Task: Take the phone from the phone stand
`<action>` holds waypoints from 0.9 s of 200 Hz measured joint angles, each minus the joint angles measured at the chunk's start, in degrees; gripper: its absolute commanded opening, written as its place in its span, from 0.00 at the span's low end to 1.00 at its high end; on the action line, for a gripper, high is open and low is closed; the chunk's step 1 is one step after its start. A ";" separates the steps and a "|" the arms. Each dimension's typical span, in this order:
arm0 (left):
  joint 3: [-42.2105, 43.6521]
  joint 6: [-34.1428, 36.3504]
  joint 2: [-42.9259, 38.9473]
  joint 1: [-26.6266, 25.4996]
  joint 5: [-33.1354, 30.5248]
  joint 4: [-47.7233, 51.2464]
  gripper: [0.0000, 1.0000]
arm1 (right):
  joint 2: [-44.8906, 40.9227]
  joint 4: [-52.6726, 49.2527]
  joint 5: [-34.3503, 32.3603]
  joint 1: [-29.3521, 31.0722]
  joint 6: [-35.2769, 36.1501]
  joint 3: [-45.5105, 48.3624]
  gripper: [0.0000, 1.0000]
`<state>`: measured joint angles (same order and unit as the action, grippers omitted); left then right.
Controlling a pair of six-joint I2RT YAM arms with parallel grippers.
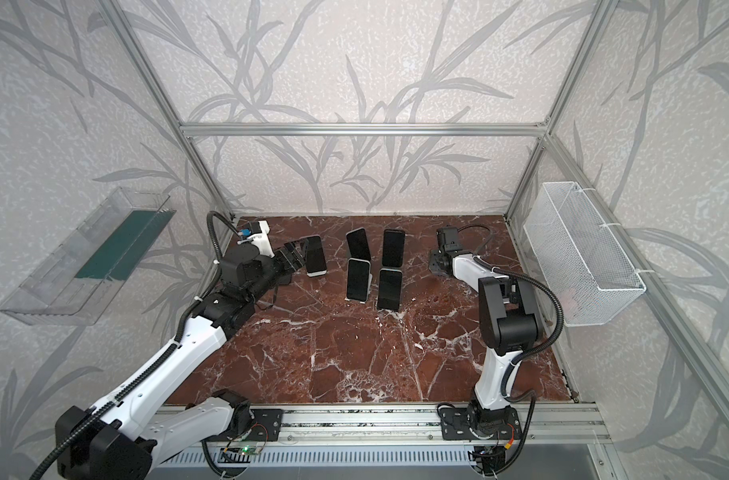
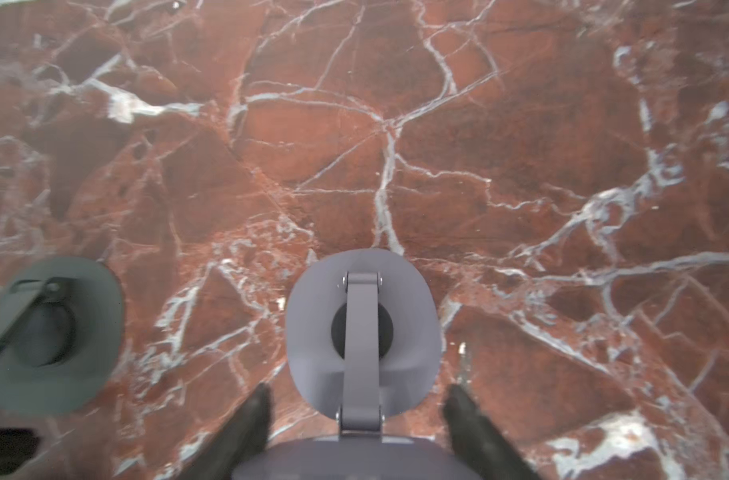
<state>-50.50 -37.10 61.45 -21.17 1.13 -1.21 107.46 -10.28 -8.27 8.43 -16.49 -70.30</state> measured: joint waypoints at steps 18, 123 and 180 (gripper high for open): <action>0.00 0.09 0.00 -0.37 -0.02 0.02 0.75 | -0.26 -1.75 0.79 0.02 -0.98 -0.48 0.87; 0.15 1.57 0.13 -2.49 -0.57 -1.05 0.75 | -41.48 18.25 8.98 10.43 -12.85 32.83 0.87; -0.11 6.54 3.56 -7.52 -2.03 -0.44 0.76 | -58.45 19.96 1.62 20.94 -15.93 43.32 0.87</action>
<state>-50.61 -30.57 65.01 -28.69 -0.91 -1.65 49.01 9.67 -6.66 29.36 -32.42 -26.98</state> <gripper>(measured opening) 0.755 0.872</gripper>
